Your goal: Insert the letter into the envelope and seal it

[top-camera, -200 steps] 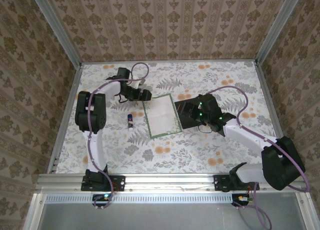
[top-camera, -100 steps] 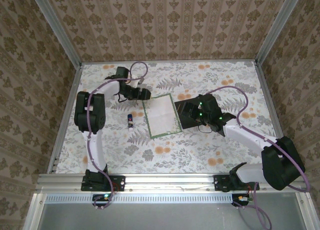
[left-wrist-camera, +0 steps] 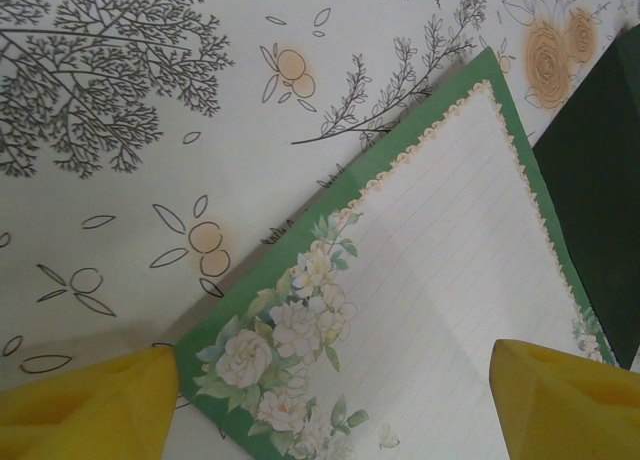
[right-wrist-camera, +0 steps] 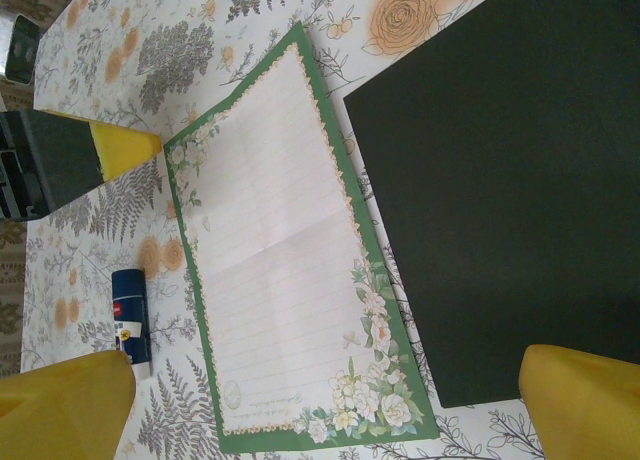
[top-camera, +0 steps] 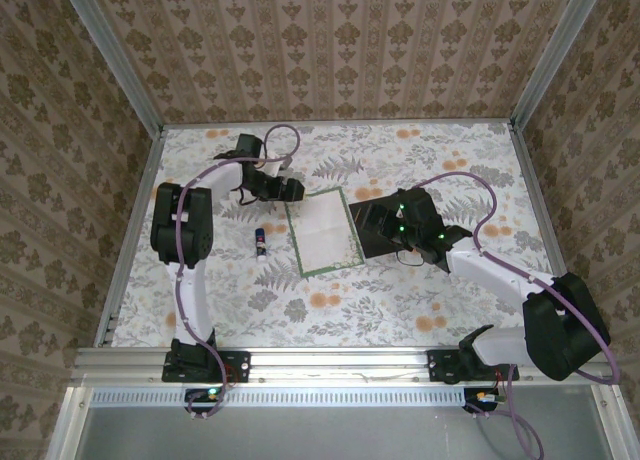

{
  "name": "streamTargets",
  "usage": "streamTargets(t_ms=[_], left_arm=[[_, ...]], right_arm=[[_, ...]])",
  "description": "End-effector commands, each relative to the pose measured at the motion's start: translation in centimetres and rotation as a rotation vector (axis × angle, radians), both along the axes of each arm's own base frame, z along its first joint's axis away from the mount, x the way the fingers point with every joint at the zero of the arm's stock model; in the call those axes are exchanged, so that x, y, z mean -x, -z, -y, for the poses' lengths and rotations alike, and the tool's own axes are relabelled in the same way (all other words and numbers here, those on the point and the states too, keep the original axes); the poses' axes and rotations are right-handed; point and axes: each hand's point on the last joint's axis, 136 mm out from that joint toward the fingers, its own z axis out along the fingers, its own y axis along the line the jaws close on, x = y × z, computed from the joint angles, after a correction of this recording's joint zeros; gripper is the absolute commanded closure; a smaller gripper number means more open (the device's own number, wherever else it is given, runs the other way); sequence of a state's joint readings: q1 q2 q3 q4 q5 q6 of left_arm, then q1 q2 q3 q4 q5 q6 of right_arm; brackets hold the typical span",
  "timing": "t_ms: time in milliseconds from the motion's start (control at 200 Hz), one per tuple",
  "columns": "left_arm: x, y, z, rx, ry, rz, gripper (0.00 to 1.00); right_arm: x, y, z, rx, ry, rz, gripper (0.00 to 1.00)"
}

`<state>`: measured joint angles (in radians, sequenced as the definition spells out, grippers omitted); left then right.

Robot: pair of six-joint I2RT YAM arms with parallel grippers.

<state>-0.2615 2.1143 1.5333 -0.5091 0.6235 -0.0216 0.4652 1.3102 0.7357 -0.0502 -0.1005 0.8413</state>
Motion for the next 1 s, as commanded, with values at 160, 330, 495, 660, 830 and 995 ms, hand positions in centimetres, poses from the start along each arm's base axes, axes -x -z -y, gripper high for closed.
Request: streamTargets(t_ms=[160,330,495,660,830,995], left_arm=[[-0.7,0.5,-0.6,-0.018,-0.010,0.004,0.19],[-0.5,1.1,-0.6,-0.019,-0.009,-0.012,0.19],[0.0,1.9,-0.5,-0.019,-0.004,-0.033,0.21],[0.4,1.7,0.0,-0.009,0.007,-0.037,0.24],[0.3,1.6,0.2,-0.013,0.007,-0.028,0.24],[-0.4,1.1,-0.5,-0.041,-0.018,0.001,0.22]], right_arm=[[-0.1,0.8,0.8,0.019,0.034,-0.014,0.00],[-0.1,0.9,0.8,0.017,0.036,-0.016,0.00],[-0.1,0.9,0.7,0.015,0.036,-0.016,0.00],[0.0,0.9,0.7,0.015,0.035,-0.017,0.00],[0.0,0.9,0.8,0.014,0.036,-0.015,0.00],[0.1,0.9,0.9,0.015,0.037,-0.014,0.00]])
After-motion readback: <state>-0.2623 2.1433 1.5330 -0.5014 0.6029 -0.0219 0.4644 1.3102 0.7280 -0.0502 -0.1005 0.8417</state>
